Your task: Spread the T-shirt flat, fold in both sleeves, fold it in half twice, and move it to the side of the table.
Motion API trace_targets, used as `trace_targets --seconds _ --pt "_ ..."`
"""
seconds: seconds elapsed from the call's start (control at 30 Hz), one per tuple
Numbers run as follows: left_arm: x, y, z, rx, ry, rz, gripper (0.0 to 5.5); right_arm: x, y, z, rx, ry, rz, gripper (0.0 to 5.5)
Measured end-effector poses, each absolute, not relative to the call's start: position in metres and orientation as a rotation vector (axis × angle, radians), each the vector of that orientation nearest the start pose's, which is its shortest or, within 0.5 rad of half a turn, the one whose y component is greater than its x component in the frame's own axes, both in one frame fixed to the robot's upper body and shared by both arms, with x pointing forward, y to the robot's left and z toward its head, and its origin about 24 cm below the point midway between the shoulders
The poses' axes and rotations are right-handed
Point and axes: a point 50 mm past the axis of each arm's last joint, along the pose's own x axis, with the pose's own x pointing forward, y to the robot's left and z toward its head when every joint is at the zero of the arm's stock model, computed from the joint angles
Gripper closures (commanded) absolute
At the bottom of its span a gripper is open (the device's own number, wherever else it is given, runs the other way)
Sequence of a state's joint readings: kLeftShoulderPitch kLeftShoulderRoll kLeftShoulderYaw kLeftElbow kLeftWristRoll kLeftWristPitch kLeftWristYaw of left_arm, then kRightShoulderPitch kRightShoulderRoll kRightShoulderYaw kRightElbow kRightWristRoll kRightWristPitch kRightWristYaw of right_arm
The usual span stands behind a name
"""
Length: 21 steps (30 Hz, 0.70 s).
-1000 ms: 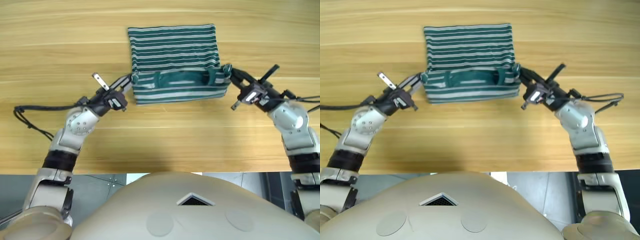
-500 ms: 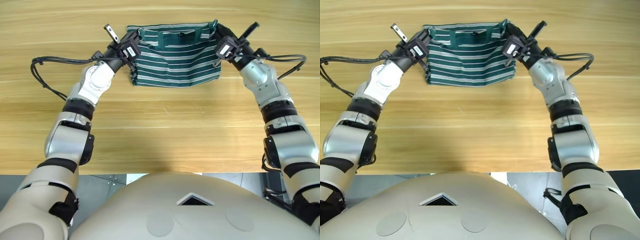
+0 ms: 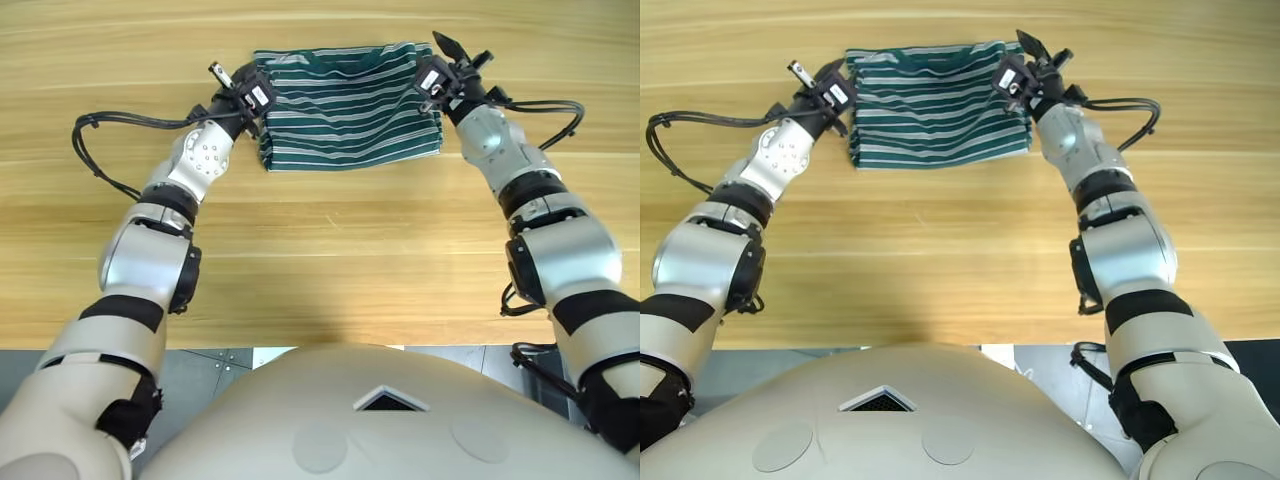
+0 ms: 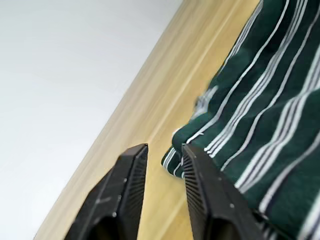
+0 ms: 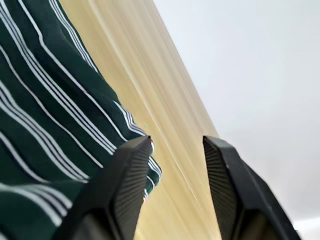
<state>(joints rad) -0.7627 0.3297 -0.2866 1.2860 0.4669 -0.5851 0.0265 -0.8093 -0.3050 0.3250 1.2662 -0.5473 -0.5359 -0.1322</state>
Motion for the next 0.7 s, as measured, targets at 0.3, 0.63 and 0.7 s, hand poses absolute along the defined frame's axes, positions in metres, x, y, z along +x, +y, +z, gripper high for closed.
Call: trace_targets --seconds 0.3,0.63,0.7 --pt "0.374 0.184 0.054 0.859 0.025 -0.145 3.07 0.350 -0.060 0.047 -1.113 -0.379 0.600 2.45" --pt "0.347 0.232 0.036 0.595 0.018 0.129 3.07 0.308 -0.009 0.013 -1.341 -0.522 0.983 2.45" --pt "0.340 0.233 0.029 0.596 0.019 0.117 3.07 0.311 -0.025 0.014 -1.367 -0.534 0.991 2.45"
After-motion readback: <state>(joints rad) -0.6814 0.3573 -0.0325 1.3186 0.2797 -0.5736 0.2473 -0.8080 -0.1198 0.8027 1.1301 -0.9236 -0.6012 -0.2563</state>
